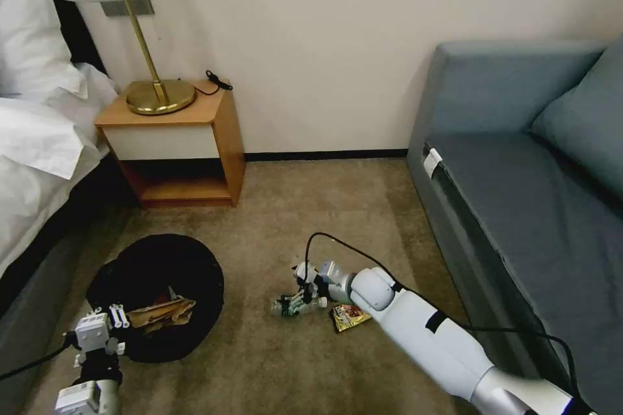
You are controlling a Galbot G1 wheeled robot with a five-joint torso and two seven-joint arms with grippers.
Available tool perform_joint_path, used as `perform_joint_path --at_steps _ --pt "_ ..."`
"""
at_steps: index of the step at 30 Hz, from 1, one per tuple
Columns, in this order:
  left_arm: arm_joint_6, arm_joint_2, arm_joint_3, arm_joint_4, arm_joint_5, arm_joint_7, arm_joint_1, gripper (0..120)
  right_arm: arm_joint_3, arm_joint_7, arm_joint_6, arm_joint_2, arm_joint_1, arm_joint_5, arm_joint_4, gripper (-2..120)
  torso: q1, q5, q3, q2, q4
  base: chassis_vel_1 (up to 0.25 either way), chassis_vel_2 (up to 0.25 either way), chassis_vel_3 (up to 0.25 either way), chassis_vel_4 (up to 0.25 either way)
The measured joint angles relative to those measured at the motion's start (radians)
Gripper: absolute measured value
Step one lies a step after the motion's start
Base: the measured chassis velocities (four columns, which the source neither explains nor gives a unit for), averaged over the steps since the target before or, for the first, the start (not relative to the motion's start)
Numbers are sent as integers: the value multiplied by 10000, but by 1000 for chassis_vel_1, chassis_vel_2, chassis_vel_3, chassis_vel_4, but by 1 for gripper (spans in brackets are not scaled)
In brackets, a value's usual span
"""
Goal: Pick up the trash bin, then pick up the garbage on the floor and place it into the trash bin.
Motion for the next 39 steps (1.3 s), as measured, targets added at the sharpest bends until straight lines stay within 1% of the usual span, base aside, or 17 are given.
perform_joint_path --at_steps 9,11,13,15,17,22,27,35,38,39 --pt "4 46 -69 24 -28 0 69 7 -309 -173 373 506 205 -526 -942 100 1 0 0 0 0 0 0 0 0" --pt "10 46 -78 11 -29 1 98 7 -347 -221 526 642 273 -805 -1233 100 1 -1 0 0 1 0 0 0 0" --pt "11 31 -84 -45 -30 7 139 7 -331 -239 738 851 376 -1156 -1694 100 1 0 0 0 1 0 0 0 0" --pt "12 30 -85 -46 -31 6 140 7 -325 -239 753 865 385 -1177 -1732 100 1 0 0 0 1 0 0 0 0" --pt "12 17 -87 -73 -38 16 172 7 -198 -223 998 1057 501 -1467 -2206 100 0 0 0 0 0 0 0 0 0" --pt "13 11 -90 -74 -38 39 201 7 -49 -238 1336 1203 605 -1823 -2774 100 0 -1 0 0 0 0 0 0 0" --pt "14 12 -92 -72 -59 67 198 7 56 -335 1568 1364 613 -2220 -3146 100 1 0 0 0 0 0 0 0 0" --pt "24 52 -103 -70 -177 83 164 7 86 -340 1693 1632 732 -2424 -3635 100 1 0 0 0 0 0 0 0 0" --pt "27 65 -107 -68 -215 84 164 7 116 -346 1746 1688 741 -2489 -3765 98 1 0 0 0 1 0 0 0 0" --pt "33 84 -113 -62 -263 83 163 7 177 -423 1841 1740 746 -2589 -3909 95 0 0 0 0 0 0 0 0 0"
